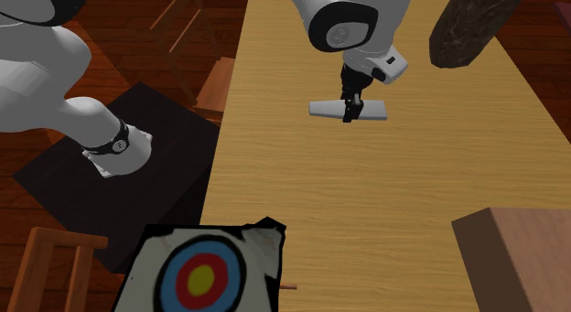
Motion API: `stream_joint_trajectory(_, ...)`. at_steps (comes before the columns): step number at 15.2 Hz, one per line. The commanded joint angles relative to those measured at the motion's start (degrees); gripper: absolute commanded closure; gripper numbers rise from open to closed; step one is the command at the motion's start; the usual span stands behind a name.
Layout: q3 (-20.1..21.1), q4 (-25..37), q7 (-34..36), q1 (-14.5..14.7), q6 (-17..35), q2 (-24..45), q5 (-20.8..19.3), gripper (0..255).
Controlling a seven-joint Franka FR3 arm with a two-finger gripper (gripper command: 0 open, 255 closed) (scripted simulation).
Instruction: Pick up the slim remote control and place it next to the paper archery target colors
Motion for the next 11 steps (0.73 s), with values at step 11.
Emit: stream_joint_trajectory(11, 0.59, 2.53, -0.61, -0.24, -4.89, -2.47, 1.01, 255)
